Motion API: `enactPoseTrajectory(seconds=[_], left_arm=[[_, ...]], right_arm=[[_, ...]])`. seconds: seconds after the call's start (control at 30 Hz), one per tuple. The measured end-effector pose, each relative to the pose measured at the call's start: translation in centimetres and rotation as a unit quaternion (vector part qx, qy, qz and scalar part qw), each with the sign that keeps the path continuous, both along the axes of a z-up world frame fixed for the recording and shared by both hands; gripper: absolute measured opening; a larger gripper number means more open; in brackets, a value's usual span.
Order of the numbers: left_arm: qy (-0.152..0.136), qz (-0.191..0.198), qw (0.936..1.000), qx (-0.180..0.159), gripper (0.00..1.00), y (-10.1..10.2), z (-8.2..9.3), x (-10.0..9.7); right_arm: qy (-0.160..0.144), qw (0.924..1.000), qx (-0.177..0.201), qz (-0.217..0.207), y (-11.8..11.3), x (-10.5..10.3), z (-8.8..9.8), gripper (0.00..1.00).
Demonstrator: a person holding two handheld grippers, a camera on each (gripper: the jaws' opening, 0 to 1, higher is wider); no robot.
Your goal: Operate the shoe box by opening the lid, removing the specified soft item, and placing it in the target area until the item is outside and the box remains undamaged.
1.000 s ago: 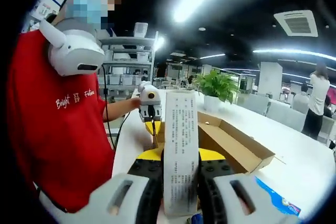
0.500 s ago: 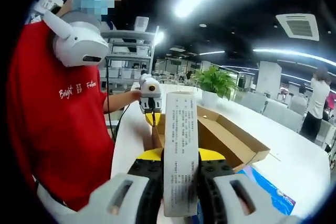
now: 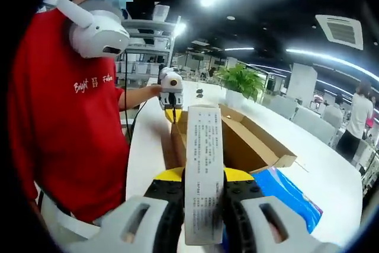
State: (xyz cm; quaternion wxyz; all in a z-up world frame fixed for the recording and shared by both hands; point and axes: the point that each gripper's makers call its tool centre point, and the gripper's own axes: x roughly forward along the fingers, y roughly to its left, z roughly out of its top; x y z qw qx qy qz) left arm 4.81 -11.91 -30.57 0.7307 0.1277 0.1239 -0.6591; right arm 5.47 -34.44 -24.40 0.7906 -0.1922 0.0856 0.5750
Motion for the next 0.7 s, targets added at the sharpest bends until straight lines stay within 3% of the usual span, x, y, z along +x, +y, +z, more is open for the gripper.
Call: enactPoseTrajectory(seconds=[0.7], left_arm=[[-0.004,0.003,1.0,-0.002,0.01,0.1,0.0,0.1]], right_arm=[[-0.013,0.9962,-0.085,0.013,-2.5,-1.3,-2.0,0.21]])
